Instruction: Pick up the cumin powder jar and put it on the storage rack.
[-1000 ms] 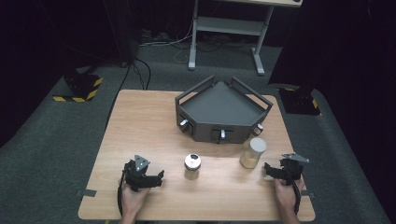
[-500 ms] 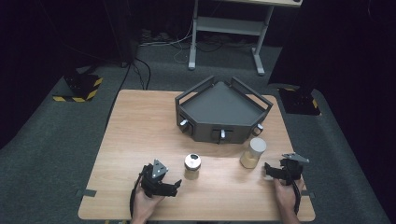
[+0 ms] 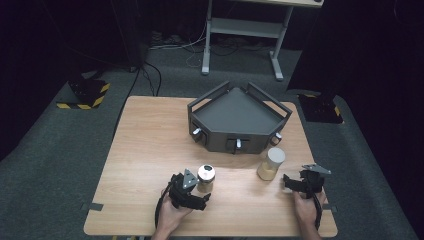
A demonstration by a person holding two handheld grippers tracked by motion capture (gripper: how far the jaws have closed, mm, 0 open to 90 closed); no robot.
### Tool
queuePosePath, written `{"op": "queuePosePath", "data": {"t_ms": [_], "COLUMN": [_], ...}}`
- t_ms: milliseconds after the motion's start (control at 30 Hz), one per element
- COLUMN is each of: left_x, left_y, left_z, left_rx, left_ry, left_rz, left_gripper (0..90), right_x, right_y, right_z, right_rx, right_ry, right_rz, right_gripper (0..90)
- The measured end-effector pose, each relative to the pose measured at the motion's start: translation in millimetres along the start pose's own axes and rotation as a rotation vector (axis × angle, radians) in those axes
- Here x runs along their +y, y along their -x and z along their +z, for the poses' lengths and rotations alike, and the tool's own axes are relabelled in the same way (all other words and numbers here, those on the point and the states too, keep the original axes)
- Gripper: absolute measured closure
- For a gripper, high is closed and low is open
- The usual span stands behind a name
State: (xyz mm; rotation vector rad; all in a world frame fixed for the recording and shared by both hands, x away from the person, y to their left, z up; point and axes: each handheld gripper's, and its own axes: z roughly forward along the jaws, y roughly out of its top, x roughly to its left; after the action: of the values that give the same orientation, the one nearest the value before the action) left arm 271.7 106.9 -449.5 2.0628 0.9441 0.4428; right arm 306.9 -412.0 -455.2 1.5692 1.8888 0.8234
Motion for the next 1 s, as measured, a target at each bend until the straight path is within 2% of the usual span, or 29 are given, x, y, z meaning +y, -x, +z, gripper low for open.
{"op": "queuePosePath", "data": {"t_ms": [33,167,300,500,1000], "left_x": [3.6,10.6,13.0,18.5,17.8], "left_y": [2.6,5.4,6.6,10.4,13.2], "left_z": [4.4,14.4,19.4,24.7,32.3], "left_rx": [0.01,0.022,0.021,0.033,0.05], "left_ry": [-0.008,-0.019,-0.01,-0.015,0.007], "left_rz": [0.011,0.012,0.003,0.013,-0.028], "left_gripper": [3.6,3.9,4.5,6.3,15.5], "right_x": [0.0,0.0,0.0,0.2,0.3], "right_y": [0.0,0.2,0.9,1.1,1.1], "right_z": [0.0,0.0,0.0,0.0,0.1], "right_rx": [0.0,0.001,0.004,0.005,0.005], "right_ry": [0.0,0.0,0.0,-0.001,-0.001], "right_rz": [0.0,0.0,0.002,0.003,0.003], "right_gripper": [3.5,3.6,3.6,3.6,3.6]}}
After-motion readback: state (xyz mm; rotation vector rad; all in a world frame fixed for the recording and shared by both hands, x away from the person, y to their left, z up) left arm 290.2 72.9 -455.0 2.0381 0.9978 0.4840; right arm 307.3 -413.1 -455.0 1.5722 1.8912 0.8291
